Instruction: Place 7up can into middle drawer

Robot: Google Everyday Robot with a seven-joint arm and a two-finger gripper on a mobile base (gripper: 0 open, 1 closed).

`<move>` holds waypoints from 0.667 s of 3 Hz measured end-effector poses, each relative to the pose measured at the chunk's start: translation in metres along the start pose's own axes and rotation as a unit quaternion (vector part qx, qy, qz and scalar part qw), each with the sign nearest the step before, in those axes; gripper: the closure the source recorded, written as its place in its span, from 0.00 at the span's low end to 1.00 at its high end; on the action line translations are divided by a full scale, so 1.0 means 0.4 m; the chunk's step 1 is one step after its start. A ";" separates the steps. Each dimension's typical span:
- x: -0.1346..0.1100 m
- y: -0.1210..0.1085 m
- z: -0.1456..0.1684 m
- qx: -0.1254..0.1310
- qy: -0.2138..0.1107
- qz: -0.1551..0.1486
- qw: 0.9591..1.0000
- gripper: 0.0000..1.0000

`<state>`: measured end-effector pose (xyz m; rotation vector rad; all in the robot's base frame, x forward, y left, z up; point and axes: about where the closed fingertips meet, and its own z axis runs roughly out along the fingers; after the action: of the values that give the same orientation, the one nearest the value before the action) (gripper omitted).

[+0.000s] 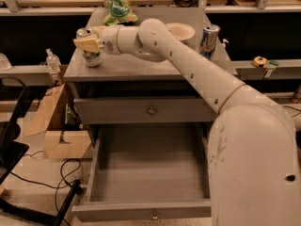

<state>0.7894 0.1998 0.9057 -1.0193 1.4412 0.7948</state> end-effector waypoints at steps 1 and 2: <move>0.000 0.005 0.004 0.002 0.003 -0.001 1.000 0.93; -0.038 0.059 -0.044 0.001 -0.003 -0.024 1.000 1.00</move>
Offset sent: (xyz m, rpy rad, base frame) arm -0.0784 -0.0160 0.0268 -0.0326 -0.0996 0.0320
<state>0.7604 0.1956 0.9210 -1.0458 1.4062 0.7607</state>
